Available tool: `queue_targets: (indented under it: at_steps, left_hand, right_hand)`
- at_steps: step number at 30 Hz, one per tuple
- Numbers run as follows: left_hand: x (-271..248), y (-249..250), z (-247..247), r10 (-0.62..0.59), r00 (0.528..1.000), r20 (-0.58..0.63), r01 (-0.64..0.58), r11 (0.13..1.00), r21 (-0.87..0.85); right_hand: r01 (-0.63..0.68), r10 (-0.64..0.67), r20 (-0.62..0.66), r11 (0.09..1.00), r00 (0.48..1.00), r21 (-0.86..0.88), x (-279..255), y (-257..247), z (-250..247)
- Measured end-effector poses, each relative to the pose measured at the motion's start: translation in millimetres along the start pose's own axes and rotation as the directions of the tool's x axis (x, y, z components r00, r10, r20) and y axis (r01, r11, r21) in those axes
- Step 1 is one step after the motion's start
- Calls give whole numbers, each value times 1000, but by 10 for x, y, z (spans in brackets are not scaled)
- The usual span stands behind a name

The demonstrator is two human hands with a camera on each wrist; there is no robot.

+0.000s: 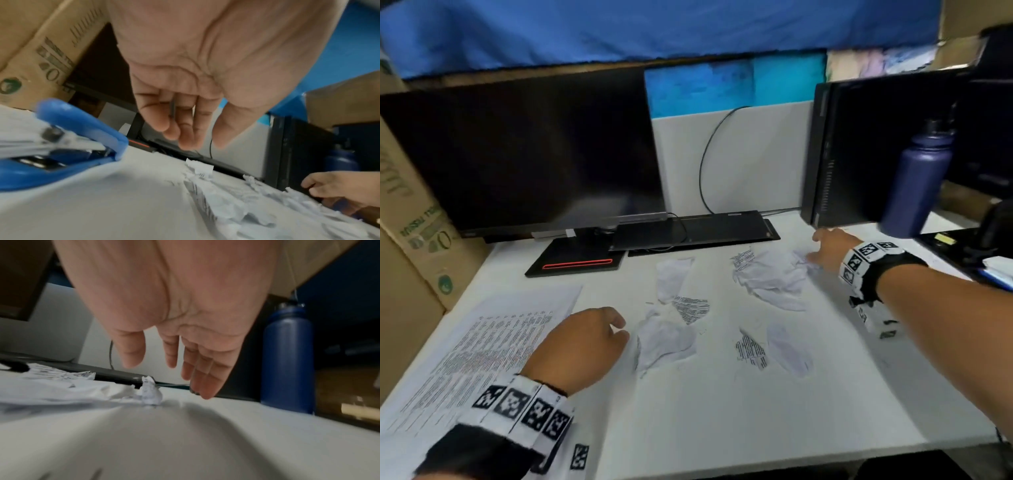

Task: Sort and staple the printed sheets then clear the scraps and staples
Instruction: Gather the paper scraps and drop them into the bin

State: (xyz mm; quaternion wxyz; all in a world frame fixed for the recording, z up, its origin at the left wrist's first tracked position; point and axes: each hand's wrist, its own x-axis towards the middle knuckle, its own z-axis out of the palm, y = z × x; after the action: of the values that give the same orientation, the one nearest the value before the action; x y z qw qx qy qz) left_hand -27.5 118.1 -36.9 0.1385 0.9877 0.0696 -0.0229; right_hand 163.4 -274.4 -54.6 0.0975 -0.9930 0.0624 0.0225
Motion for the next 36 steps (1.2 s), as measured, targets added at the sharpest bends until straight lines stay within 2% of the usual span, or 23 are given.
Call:
queue_targets:
  at_steps: [2,5,8,11,16,18,20,21,23,24,25,27,29,31,33,36]
  left_hand:
    - [225,159,96,-71,989,129,64,996,60]
    - [429,246,265,-157,965,209,137,984,111]
    - [478,297,358,-172,961,216,156,984,89]
    - [488,358,396,-122,973,198,110,991,72]
    - [473,343,476,-78,980,183,80,997,-1]
    - [447,353,413,-32,984,178,41,998,-45]
    - [461,349,272,7,986,164,18,989,-150]
    - [496,333,185,15,987,161,27,967,-255]
    - [636,300,-22,17,982,189,83,855,-511]
    - [732,291,-117,7,981,191,110,798,-593]
    - [862,282,-187,-21,982,185,133,777,-616]
    - [1157,300,-264,-97,980,173,184,774,-605]
    - [1431,331,-268,-168,966,196,254,749,-612]
    - [1649,375,-201,-208,947,246,317,735,-599]
    - [1790,468,-102,-201,940,274,321,791,-520]
    - [1882,655,21,-169,954,249,238,929,-282]
  right_hand:
    - [-55,52,54,997,997,58,116,-14,126]
    - [-53,50,123,998,991,19,221,-109,227]
    - [-15,28,110,993,994,-116,274,-180,235]
    - [31,-2,118,968,993,-251,324,-217,220]
    - [103,-63,144,949,988,-297,366,-235,177]
    - [101,-71,139,969,988,-227,366,-204,116]
    - [64,-63,129,998,990,-6,373,-180,4]
    - [38,-59,135,988,989,152,388,-169,-50]
    - [4,-70,177,937,982,350,388,-181,-189]
    - [-16,-64,197,924,978,381,389,-202,-243]
    - [-32,-61,218,916,974,400,375,-240,-279]
    - [-52,-64,256,905,964,421,333,-348,-316]
    - [20,-121,257,931,959,363,275,-524,-299]
    - [176,-209,207,970,956,167,246,-693,-228]
    - [253,-245,226,967,943,-10,220,-794,-163]
    - [381,-243,384,861,891,-338,284,-889,51]
